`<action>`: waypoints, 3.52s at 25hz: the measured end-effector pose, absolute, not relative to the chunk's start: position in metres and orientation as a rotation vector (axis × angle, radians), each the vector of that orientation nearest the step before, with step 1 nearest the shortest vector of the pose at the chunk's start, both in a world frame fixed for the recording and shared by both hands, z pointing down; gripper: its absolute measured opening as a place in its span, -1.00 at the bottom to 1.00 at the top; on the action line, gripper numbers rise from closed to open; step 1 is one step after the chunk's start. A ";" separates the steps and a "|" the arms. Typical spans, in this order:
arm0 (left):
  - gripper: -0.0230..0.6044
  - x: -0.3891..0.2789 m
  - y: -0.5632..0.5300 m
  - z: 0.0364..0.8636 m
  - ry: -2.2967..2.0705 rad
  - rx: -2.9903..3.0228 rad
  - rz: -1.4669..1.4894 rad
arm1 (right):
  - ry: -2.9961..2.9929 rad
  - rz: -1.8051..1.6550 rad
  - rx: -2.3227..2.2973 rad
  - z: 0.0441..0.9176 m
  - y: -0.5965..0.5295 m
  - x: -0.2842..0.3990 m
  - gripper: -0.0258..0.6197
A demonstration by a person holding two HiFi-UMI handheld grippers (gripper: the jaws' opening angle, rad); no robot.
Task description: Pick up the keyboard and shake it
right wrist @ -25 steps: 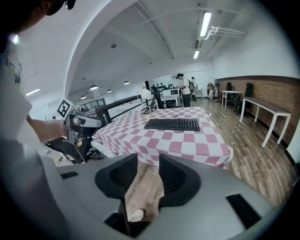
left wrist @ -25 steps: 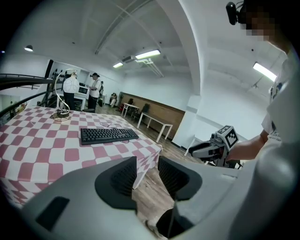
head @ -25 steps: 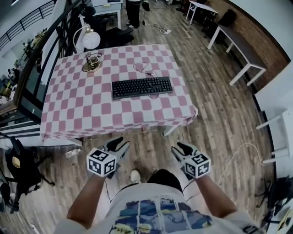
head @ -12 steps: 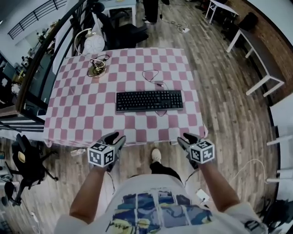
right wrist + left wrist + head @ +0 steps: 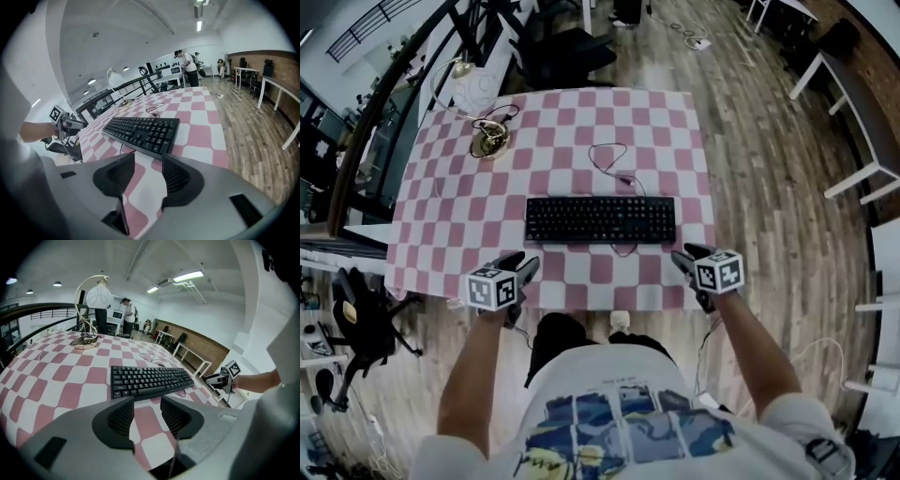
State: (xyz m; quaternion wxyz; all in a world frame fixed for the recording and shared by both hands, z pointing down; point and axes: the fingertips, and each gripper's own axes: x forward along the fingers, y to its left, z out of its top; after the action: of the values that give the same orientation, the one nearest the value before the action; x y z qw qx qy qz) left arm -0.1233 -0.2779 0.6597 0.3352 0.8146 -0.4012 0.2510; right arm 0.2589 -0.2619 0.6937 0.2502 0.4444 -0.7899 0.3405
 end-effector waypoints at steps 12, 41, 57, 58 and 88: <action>-0.21 -0.137 -0.393 0.720 -0.930 2.013 0.776 | -2.074 1.210 1.164 0.741 -0.371 0.279 -0.16; -0.04 -0.120 -0.432 0.762 -0.863 1.872 0.700 | -1.988 1.112 1.074 0.759 -0.389 0.251 0.05; -0.07 -0.123 -0.425 0.711 -1.029 2.001 0.637 | -2.104 0.719 1.140 0.695 -0.392 0.259 -0.19; -0.07 -0.123 -0.424 0.705 -1.038 2.007 0.627 | -2.112 0.702 1.142 0.689 -0.392 0.260 -0.19; -0.08 -0.143 -0.427 0.483 -1.470 2.370 0.391 | -2.355 -0.126 1.275 0.454 -0.430 0.240 -0.23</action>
State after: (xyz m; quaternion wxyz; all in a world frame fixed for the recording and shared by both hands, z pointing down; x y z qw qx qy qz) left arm -0.1427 -0.4268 0.4833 0.1621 0.8304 -0.5152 0.1372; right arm 0.2404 -0.4298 0.4542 0.2282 0.4631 -0.8552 -0.0457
